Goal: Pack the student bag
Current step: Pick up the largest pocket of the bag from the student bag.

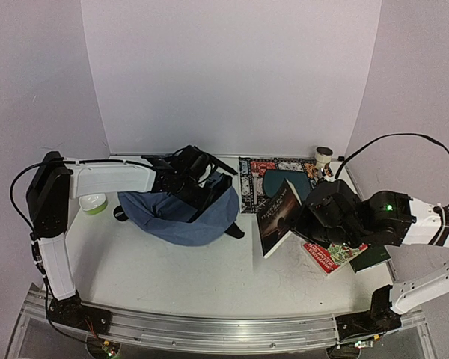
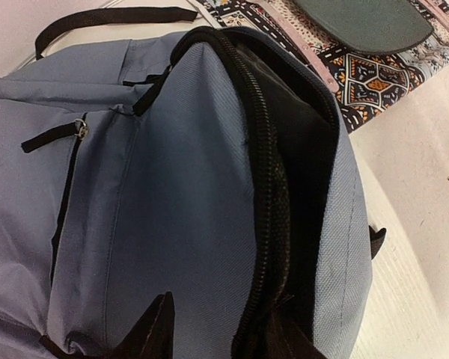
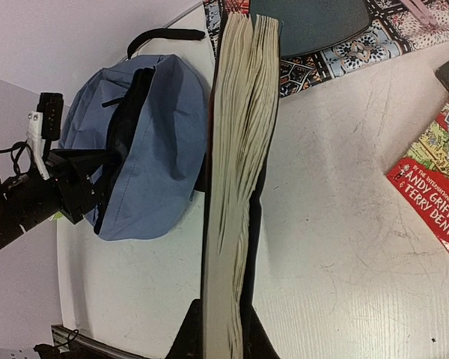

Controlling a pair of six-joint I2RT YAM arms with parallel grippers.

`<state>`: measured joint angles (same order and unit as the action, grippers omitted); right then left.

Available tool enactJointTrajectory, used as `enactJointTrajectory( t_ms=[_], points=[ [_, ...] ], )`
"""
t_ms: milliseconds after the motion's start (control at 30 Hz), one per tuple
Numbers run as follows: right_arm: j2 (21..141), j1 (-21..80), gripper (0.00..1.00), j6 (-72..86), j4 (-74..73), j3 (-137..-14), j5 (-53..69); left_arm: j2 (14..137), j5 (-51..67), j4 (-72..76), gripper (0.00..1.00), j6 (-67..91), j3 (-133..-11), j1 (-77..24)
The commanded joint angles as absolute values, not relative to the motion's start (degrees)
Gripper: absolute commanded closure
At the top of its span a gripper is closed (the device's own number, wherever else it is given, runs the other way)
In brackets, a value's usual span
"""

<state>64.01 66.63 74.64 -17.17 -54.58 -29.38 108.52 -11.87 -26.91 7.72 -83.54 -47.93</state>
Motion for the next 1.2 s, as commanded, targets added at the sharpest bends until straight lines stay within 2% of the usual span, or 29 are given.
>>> enactJointTrajectory(
  t_ms=[0, 100, 167, 300, 333, 700, 1000, 1167],
  points=[
    [63.8, 66.5, 1.00, 70.6, -12.7, -57.3, -32.0, 109.7, -7.6, -27.1, 0.65, 8.0, -86.0, -47.6],
    [64.1, 66.5, 1.00, 69.3, -11.4, -57.9, -31.6, 109.3, -5.6, -27.1, 0.70, 8.3, -86.0, -47.6],
    [64.2, 66.5, 1.00, 68.6, -10.2, -58.3, -31.4, 109.2, -4.8, -27.1, 0.77, 8.3, -86.3, -47.6],
    [64.9, 66.5, 1.00, 66.9, -8.5, -59.4, -30.4, 107.9, -4.2, -27.2, 0.98, 8.2, -86.7, -47.6],
    [65.2, 66.6, 1.00, 66.5, -8.1, -59.6, -30.1, 107.4, -4.4, -27.2, 1.00, 8.1, -86.8, -47.6],
    [68.2, 66.4, 1.00, 62.9, 5.1, -59.9, -23.0, 100.0, -11.3, -32.5, 1.00, 3.1, -91.6, -47.6],
    [73.8, 60.8, 1.00, 65.8, 24.9, -56.1, -8.2, 91.6, -15.3, -36.4, 1.00, -2.5, -92.4, -47.6],
    [79.8, 59.5, 1.00, 67.9, 28.1, -58.0, -2.4, 87.8, -16.5, -37.0, 1.00, -1.9, -92.8, -47.6]
  ],
)
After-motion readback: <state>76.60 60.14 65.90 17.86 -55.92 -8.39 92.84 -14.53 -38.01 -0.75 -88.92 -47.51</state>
